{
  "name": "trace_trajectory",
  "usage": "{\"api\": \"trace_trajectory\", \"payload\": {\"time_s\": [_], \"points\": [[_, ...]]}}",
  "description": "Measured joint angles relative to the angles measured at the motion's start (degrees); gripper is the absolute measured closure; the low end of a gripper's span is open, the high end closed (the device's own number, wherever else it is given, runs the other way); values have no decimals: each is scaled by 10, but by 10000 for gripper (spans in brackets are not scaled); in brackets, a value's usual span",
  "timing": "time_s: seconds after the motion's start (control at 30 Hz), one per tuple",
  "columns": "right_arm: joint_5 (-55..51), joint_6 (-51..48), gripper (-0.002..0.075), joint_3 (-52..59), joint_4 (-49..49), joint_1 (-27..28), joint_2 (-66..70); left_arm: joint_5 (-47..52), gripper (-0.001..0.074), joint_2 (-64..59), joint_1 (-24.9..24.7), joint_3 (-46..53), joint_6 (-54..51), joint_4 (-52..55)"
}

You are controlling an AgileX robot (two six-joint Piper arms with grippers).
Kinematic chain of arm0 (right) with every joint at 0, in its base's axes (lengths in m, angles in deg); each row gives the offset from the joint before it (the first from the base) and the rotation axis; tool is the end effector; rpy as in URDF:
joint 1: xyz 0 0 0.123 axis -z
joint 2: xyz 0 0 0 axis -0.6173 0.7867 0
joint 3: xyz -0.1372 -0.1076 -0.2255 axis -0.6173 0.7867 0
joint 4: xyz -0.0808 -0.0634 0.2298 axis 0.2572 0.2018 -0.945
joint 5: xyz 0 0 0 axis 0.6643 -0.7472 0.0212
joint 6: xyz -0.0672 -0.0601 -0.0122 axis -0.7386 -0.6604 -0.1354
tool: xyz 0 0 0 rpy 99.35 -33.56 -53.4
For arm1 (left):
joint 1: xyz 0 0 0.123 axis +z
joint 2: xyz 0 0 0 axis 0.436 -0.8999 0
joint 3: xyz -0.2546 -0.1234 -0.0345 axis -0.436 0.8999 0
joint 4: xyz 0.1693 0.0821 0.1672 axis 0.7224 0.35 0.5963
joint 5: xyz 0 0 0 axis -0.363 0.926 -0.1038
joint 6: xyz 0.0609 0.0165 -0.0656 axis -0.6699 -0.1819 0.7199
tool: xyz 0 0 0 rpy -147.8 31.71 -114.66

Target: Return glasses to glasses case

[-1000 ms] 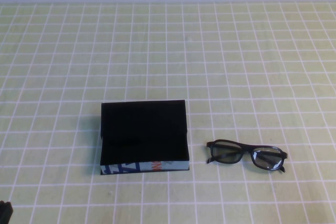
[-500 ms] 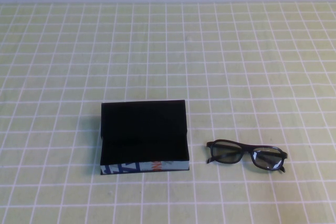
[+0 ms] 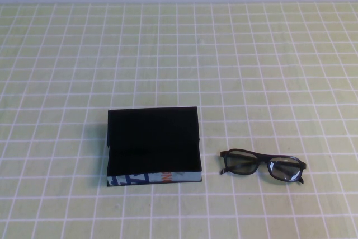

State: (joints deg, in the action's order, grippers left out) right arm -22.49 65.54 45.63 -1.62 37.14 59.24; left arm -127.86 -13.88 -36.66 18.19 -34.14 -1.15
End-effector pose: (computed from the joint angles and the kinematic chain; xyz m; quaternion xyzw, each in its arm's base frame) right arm 0.0106 -0.0068 0.2766 0.0600 0.2514 0.0926 0.9616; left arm 0.0263 0.0047 0.2673 -0.0287 0.3531 -0.1035 0.9294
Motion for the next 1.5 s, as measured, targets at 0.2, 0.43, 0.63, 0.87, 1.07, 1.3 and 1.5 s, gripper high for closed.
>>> {"api": "trace_trajectory", "payload": {"time_s": [0.2,0.43,0.63,0.87,1.07,1.3,1.5], "points": [[-64,43,743,-107,13,0,0,3,738,0,0,-41,54,0],[-376,99,743,-321,41,0,52,213,738,-36,0,-196,46,4],[-574,103,743,-427,81,0,194,325,738,-145,0,-274,43,52],[-722,104,743,-434,96,0,353,425,738,-222,0,-280,37,61],[-796,105,743,-434,62,0,465,521,738,-233,0,-280,42,61],[-868,-122,743,-479,-60,-23,606,636,738,-250,0,-280,65,56],[-1009,-322,743,-626,-123,-73,739,684,738,-275,0,-280,82,51]]}}
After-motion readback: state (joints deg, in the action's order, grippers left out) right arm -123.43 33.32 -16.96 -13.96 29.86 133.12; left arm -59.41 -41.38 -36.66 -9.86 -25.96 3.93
